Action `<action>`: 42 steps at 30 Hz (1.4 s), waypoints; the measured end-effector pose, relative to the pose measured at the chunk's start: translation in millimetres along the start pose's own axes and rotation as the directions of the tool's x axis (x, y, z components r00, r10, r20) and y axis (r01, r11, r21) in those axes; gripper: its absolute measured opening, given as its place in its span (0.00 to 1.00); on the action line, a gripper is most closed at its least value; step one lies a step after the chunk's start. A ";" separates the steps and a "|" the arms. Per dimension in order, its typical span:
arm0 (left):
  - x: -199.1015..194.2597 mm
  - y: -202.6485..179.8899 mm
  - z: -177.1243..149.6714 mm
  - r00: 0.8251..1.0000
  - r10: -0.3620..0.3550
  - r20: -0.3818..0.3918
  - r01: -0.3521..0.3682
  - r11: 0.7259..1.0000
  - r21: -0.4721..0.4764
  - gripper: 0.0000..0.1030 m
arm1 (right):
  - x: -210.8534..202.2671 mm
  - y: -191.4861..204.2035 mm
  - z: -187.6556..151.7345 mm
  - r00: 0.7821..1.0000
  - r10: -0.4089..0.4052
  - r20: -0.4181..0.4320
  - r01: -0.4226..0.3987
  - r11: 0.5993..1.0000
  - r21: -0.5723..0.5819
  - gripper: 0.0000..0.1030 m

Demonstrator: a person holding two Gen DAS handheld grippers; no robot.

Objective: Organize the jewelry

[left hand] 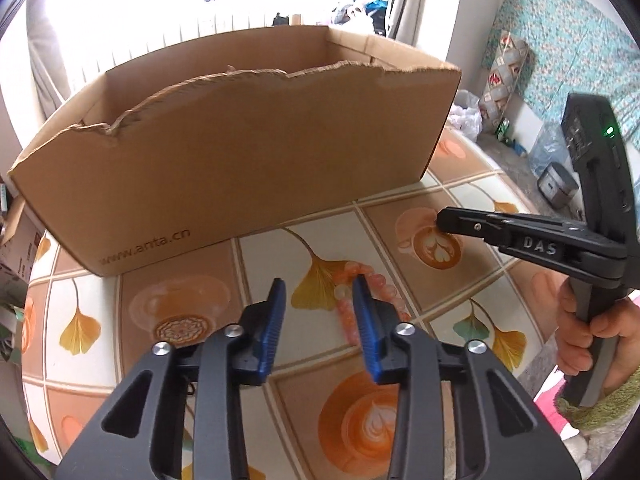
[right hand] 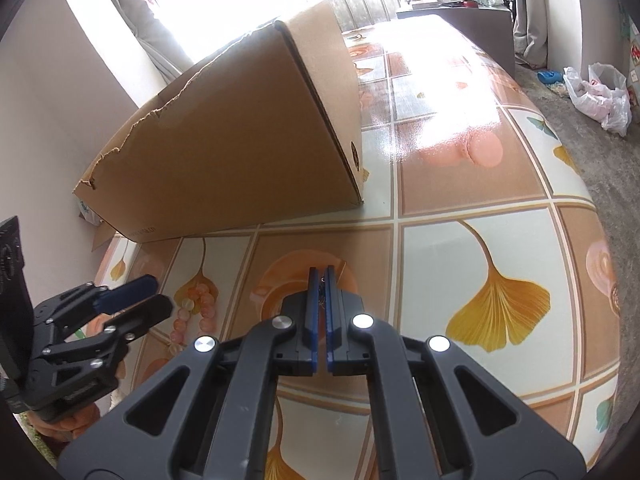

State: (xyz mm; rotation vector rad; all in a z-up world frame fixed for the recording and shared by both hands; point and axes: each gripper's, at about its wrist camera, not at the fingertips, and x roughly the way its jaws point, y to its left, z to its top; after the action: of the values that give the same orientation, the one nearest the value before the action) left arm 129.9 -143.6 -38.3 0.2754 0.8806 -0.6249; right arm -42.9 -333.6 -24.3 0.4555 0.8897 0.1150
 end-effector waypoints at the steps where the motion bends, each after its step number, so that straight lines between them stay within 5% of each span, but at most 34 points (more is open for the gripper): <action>1: -2.5 -4.8 -7.2 1.000 0.004 -0.004 -0.004 1.000 0.003 0.30 | 0.1 -0.3 0.1 1.000 0.004 -0.001 -0.004 1.000 0.002 0.02; 10: -14.2 -1.9 -37.9 0.997 0.032 -0.064 -0.030 0.999 0.034 0.24 | 1.2 -5.3 2.0 0.999 0.051 -0.013 -0.050 0.998 0.023 0.02; 23: -6.3 -11.7 -29.8 0.990 0.085 -0.117 -0.076 0.994 0.082 0.24 | 0.7 -22.0 8.8 0.988 0.143 -0.062 -0.138 0.988 0.068 0.08; 31: -5.9 -11.3 -31.5 0.992 0.071 -0.105 -0.061 0.994 0.088 0.23 | -19.6 -28.5 -2.0 0.996 0.071 -0.062 -0.068 0.997 0.046 0.15; 35: -7.6 -8.6 -33.6 0.993 0.082 -0.082 -0.074 0.992 0.101 0.10 | -20.5 -19.5 -3.8 0.998 0.028 -0.057 -0.027 1.000 0.015 0.18; 42: -17.3 6.9 -45.8 0.996 0.055 -0.066 -0.051 0.997 0.062 0.10 | -9.9 4.7 0.5 0.995 -0.066 -0.071 0.060 0.994 -0.086 0.18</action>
State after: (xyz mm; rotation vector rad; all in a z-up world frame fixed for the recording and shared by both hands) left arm 97.0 -109.8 -53.0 0.3755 0.9178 -0.5961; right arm -48.4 -332.4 -14.8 0.3460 0.9670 0.1115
